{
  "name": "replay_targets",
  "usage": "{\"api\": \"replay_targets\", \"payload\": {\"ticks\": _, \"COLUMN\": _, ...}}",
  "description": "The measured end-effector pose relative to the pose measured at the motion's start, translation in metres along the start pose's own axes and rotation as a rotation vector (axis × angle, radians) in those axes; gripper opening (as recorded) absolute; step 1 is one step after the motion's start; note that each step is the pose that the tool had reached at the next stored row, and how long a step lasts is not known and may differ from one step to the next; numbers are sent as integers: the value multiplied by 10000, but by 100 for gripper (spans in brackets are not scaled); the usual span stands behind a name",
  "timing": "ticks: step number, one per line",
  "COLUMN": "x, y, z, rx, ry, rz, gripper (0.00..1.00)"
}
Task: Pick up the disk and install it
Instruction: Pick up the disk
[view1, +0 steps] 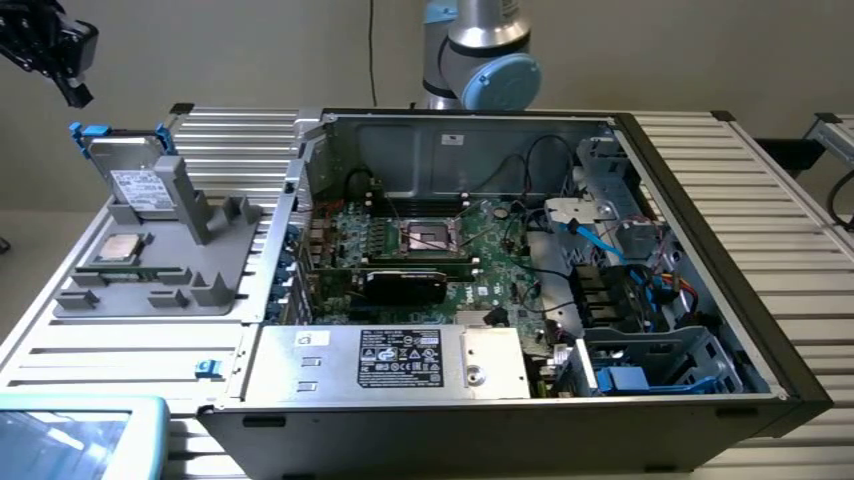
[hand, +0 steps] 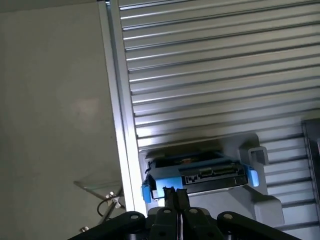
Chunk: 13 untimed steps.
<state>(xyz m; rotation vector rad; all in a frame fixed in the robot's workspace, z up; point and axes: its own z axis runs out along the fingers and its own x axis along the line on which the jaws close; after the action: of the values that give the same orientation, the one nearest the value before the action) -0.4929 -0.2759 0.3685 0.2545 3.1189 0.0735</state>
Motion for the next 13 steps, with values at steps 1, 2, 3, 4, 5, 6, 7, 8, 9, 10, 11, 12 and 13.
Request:
{"api": "replay_targets", "payload": {"ticks": 1, "x": 0, "y": 0, "z": 0, "rx": 1, "ry": -4, "rz": 153, "gripper": 11}}
{"api": "replay_targets", "payload": {"ticks": 2, "x": -1, "y": 0, "z": 0, "rx": 2, "ry": -12, "rz": 323, "gripper": 11}}
{"api": "replay_targets", "payload": {"ticks": 3, "x": -1, "y": -1, "z": 0, "rx": 4, "ry": -19, "rz": 492, "gripper": 11}}
{"api": "replay_targets", "payload": {"ticks": 4, "x": -1, "y": -1, "z": -1, "rx": 5, "ry": -28, "rz": 676, "gripper": 11}}
{"api": "replay_targets", "payload": {"ticks": 5, "x": -1, "y": -1, "z": -1, "rx": 7, "ry": -35, "rz": 840, "gripper": 11}}
{"api": "replay_targets", "payload": {"ticks": 6, "x": -1, "y": 0, "z": -1, "rx": 8, "ry": -43, "rz": 1003, "gripper": 11}}
{"api": "replay_targets", "payload": {"ticks": 7, "x": -1, "y": 0, "z": 0, "rx": 9, "ry": -51, "rz": 1160, "gripper": 11}}
{"api": "replay_targets", "payload": {"ticks": 8, "x": -1, "y": 0, "z": 0, "rx": 10, "ry": -59, "rz": 1318, "gripper": 11}}
{"api": "replay_targets", "payload": {"ticks": 9, "x": -1, "y": 0, "z": 0, "rx": 11, "ry": -66, "rz": 1475, "gripper": 11}}
{"api": "replay_targets", "payload": {"ticks": 10, "x": -1, "y": 0, "z": -1, "rx": 13, "ry": -73, "rz": 1635, "gripper": 11}}
{"api": "replay_targets", "payload": {"ticks": 11, "x": -1, "y": 0, "z": 0, "rx": 14, "ry": -82, "rz": 1810, "gripper": 11}}
{"api": "replay_targets", "payload": {"ticks": 12, "x": -1, "y": 0, "z": 0, "rx": 15, "ry": -90, "rz": 1971, "gripper": 11}}
{"api": "replay_targets", "payload": {"ticks": 13, "x": -1, "y": 0, "z": 0, "rx": 16, "ry": -98, "rz": 2131, "gripper": 11}}
